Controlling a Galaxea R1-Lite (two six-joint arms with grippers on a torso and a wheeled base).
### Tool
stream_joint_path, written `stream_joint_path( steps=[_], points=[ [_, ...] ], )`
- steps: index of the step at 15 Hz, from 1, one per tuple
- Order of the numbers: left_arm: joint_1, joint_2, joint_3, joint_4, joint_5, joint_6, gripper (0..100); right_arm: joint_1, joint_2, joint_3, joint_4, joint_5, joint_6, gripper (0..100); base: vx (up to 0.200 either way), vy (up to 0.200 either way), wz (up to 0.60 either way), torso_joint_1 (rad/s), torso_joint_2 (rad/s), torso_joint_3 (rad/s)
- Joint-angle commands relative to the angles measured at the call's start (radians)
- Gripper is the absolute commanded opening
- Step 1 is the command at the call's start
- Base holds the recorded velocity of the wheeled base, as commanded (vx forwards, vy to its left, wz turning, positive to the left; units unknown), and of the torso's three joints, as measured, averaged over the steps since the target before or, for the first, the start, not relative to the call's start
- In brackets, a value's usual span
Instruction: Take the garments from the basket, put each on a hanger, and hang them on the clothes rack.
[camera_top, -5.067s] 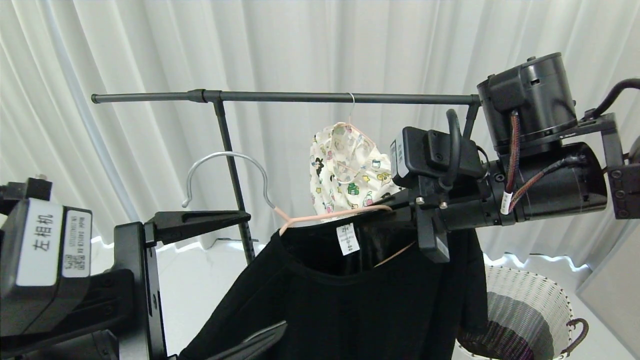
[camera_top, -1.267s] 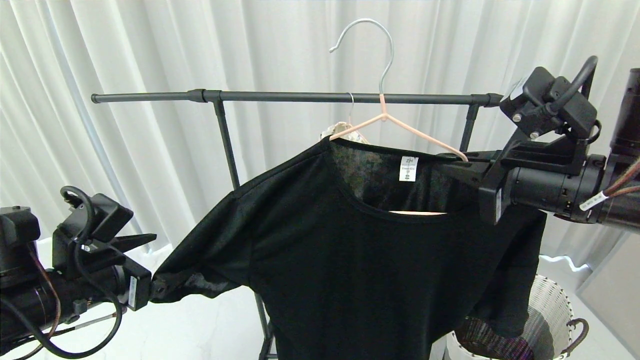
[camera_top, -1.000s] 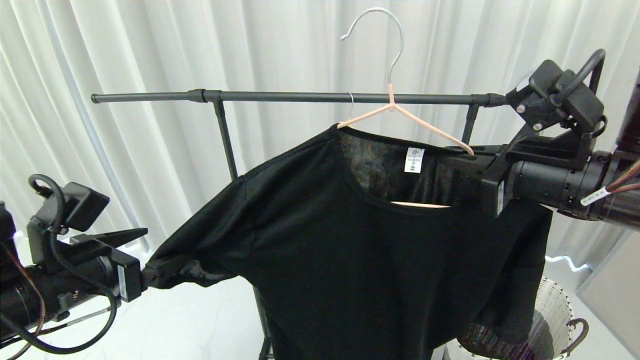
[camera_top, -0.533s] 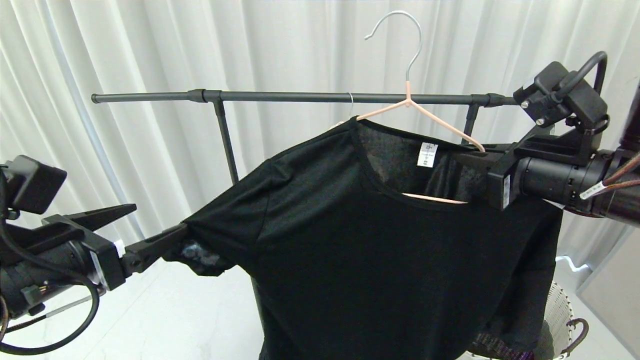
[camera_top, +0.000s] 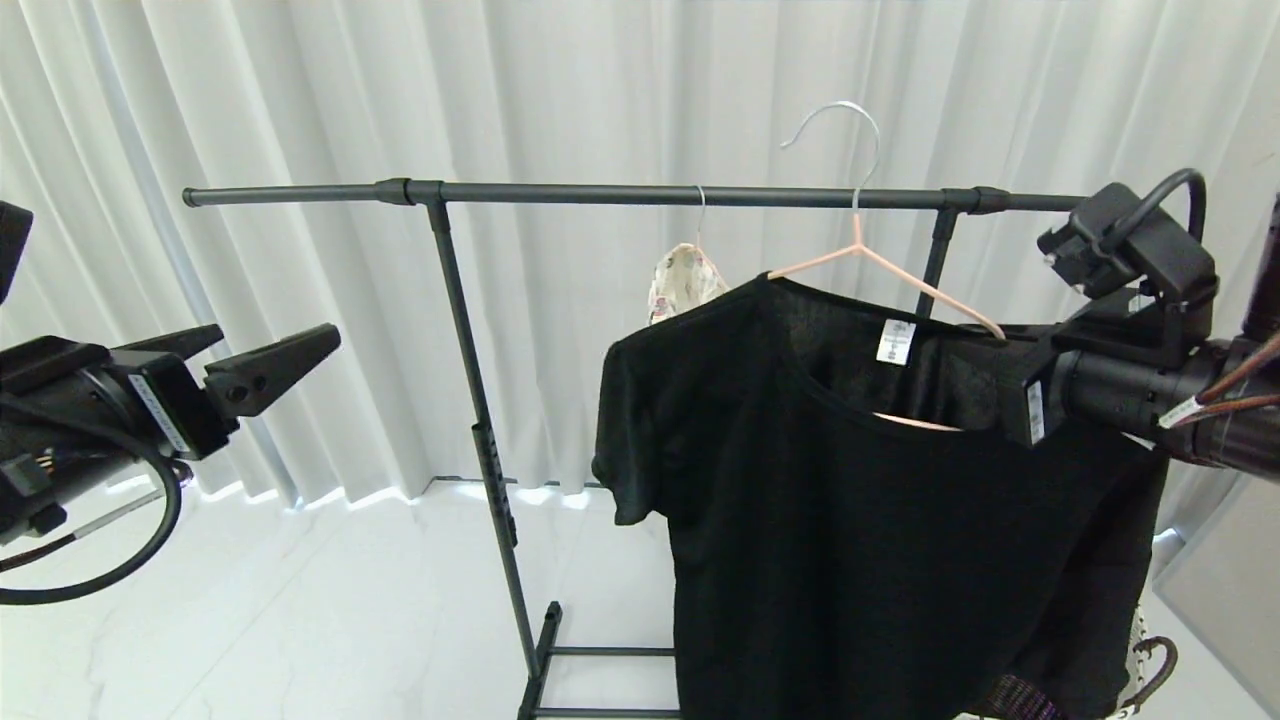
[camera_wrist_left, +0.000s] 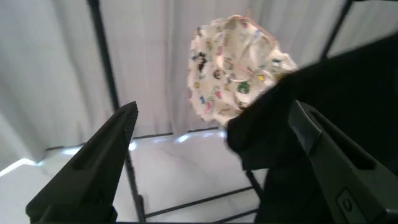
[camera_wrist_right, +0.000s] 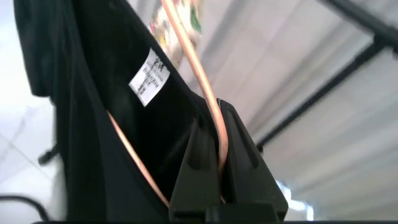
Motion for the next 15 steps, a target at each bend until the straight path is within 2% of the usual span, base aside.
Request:
stream_joint_path(
  steps=[1, 5, 9, 12, 15],
  points=[
    [-0.001, 0.089, -0.008, 0.001, 0.11, 0.016, 100, -0.047, -0.069, 0.095, 0.0, -0.026, -0.009, 0, 0.0, 0.0, 0.0, 0.0, 0.0, 0.0],
    [-0.001, 0.153, -0.006, 0.001, 0.208, 0.113, 100, -0.151, -0.164, 0.236, 0.0, -0.145, -0.015, 0, 0.0, 0.0, 0.0, 0.0, 0.0, 0.0],
    [-0.002, 0.161, -0.015, -0.012, 0.267, 0.114, 100, -0.334, -0.242, 0.344, 0.0, -0.161, -0.016, 0, 0.0, 0.0, 0.0, 0.0, 0.0, 0.0],
    [-0.002, 0.161, -0.015, -0.012, 0.304, 0.113, 100, -0.456, -0.236, 0.35, -0.018, -0.171, -0.024, 0, 0.0, 0.0, 0.0, 0.0, 0.0, 0.0],
    [-0.004, 0.161, -0.014, -0.012, 0.32, 0.116, 100, -0.467, -0.145, 0.319, -0.141, -0.208, -0.022, 0, 0.0, 0.0, 0.0, 0.0, 0.0, 0.0]
  ],
)
